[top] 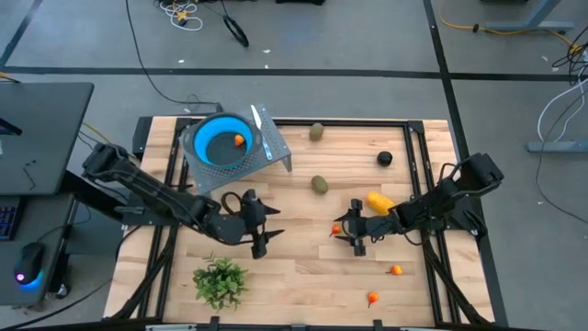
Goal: Pick & Place Fruit
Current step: Put the top orange pear into the blue strainer bowl on the shelf
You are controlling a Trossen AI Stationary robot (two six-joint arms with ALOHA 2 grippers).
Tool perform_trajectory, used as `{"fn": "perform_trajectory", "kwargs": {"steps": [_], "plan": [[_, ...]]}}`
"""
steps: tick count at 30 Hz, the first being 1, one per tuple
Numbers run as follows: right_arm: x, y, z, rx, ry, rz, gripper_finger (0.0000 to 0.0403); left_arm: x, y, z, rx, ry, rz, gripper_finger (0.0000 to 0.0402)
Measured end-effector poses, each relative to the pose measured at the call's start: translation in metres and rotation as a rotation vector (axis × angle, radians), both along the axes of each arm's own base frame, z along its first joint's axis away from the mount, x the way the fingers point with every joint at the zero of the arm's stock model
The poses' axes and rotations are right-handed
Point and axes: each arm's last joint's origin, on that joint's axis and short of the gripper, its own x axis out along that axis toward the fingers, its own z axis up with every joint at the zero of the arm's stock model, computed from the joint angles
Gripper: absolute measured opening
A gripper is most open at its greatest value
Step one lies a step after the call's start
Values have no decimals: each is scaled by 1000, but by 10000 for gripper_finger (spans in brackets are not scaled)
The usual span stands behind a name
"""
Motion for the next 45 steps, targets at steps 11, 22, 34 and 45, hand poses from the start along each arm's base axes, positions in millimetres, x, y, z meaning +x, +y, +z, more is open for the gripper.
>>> {"fn": "perform_trajectory", "kwargs": {"steps": [11,22,34,45], "plan": [[6,2,-10,0,18,-13,262,-2,-9,-20,68,-18,2,267],[6,2,-11,9,30,-9,211,-3,-11,-21,77,-13,7,267],[7,3,-8,22,-5,-7,166,-3,-11,-21,112,-6,-21,267],[22,9,20,222,-295,10,163,-2,-25,-7,537,-51,-255,267]]}}
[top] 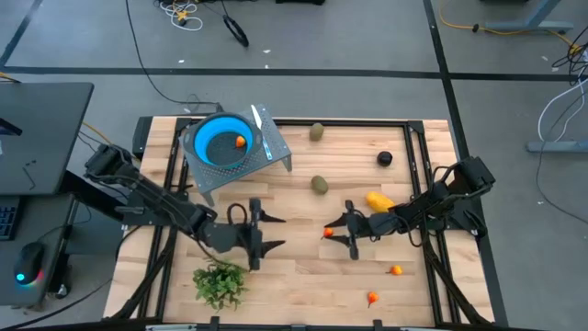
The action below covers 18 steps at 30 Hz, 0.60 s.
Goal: Pick & Place Fruit
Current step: Put the top orange pear into the blue strainer bowl on the shelf
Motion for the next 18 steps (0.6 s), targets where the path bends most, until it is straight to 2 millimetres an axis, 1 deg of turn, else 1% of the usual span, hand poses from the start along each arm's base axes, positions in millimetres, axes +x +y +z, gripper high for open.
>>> {"fn": "perform_trajectory", "kwargs": {"steps": [3,5,9,11,14,18], "plan": [[17,5,14,41,-57,-5,163,-1,-2,0,157,24,-38,267],[33,10,24,45,-52,7,163,1,-4,-3,229,35,-51,268],[63,19,47,44,-37,1,163,8,-13,-19,401,77,-77,280],[75,21,58,65,-28,-11,163,12,-18,-29,491,109,-73,290],[85,23,70,110,-29,-30,163,14,-26,-40,593,127,-55,308],[90,23,77,150,-60,-39,163,16,-35,-43,646,96,-50,331]]}}
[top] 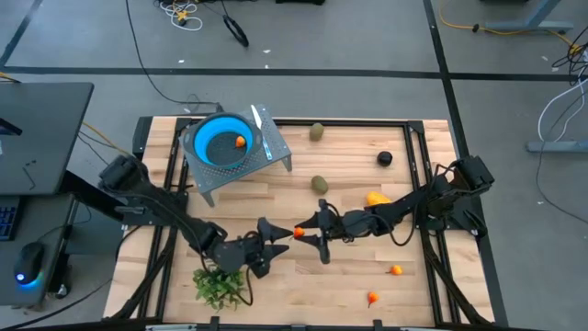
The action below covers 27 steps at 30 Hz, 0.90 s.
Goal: Pick & Place Fruit
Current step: Put the top orange pear into the blue strainer bowl on the shelf
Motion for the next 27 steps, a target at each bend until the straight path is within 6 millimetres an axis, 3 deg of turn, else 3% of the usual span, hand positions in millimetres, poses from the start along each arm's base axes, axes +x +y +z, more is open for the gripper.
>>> {"fn": "perform_trajectory", "kwargs": {"steps": [8,27], "plan": [[2,3,12,68,-113,25,163,4,2,1,34,-10,-15,343],[1,6,16,102,-146,31,163,18,22,7,41,-52,-18,309]]}}
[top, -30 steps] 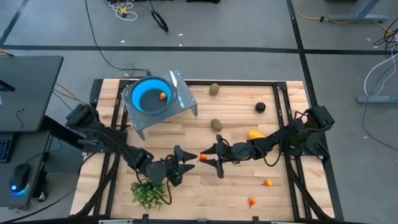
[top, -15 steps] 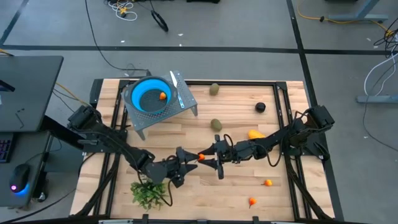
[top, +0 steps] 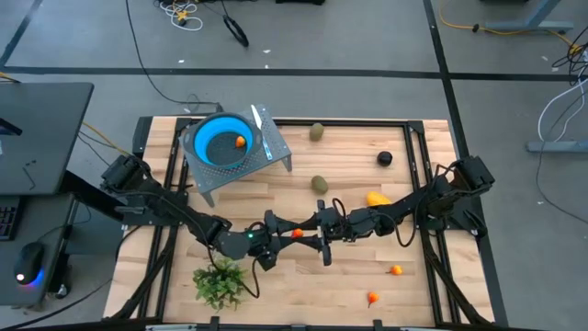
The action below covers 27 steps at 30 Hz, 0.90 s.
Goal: Pick & Place Fruit
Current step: Put the top orange pear into the blue strainer bowl on the shelf
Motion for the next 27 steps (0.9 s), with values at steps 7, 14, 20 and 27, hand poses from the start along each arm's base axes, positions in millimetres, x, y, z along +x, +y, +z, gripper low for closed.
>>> {"fn": "perform_trajectory", "kwargs": {"steps": [7,14,20,27], "plan": [[0,0,0,-16,1,0,163,3,4,1,-46,-11,-21,309],[0,-1,-1,-21,5,-1,163,3,5,1,-49,-17,-15,306],[0,-1,-1,-34,7,-4,163,4,5,1,-55,-16,-31,267],[1,-2,-1,-31,7,-7,163,4,5,1,-59,-14,-48,217]]}}
